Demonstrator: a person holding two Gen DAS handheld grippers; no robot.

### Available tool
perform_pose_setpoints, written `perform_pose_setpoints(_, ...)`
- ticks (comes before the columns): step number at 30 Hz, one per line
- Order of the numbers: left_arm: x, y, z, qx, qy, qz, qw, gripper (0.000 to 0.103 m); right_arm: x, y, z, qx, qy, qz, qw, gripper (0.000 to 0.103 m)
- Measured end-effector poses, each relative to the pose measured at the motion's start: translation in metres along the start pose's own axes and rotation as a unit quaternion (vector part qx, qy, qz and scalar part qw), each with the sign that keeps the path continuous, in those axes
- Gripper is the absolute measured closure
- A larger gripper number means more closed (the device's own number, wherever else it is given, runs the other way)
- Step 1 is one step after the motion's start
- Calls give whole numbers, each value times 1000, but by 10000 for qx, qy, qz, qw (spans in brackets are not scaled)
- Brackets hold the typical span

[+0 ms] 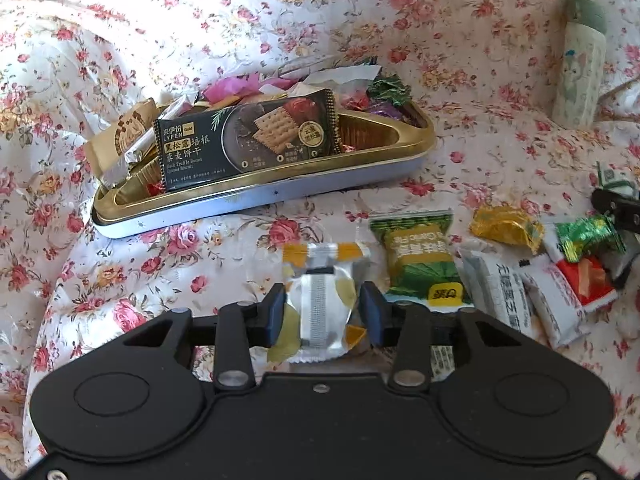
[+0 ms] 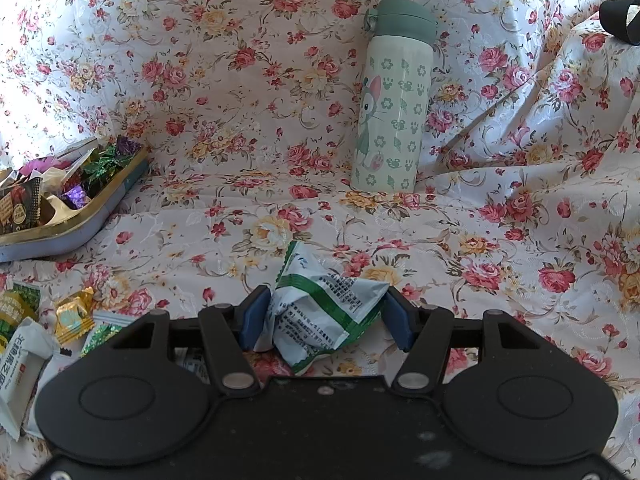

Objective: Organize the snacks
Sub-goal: 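Grasp the silver-yellow packet with the left tool while the right tool grasps the green-white packet, then lift both held packets and carry them toward the gold tray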

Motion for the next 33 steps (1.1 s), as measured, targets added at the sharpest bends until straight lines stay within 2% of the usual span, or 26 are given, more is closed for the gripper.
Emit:
perform_pose_setpoints(3,4,3,4,138,-145,-244,9995,52,0,0,0,0,1,2,10000,39)
perform_pose_setpoints(6,6,3,4,187,-224,-334,9990,56,0,0,0,-3,9,13,10000,39)
perform_pose_setpoints(15,-1,0,3,45,-91,-4,9999,56,0,0,-1,-19,32,108,9999,39)
perform_pose_setpoints(25,-1,0,4,95,-8,-67,9999,56,-2,0,-3,-23,-18,133,9999,42)
perform_pose_setpoints(29,0,1,5,167,-43,-92,9998,56,0,-1,-8,153,-118,-105,9998,43)
perform_pose_setpoints(33,0,2,6,249,-32,-170,9995,56,-5,-6,-18,530,-109,14,9985,44)
Point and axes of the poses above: each gripper's, at about its wrist camera, not at the fingertips, and z roughly the way its jaws point, x to its left, y to its top, the point moved 10 cm from there along z, roughly the way its jaws point, and after that the axes turned 6 degrees about -z, right-handed, at the moved point
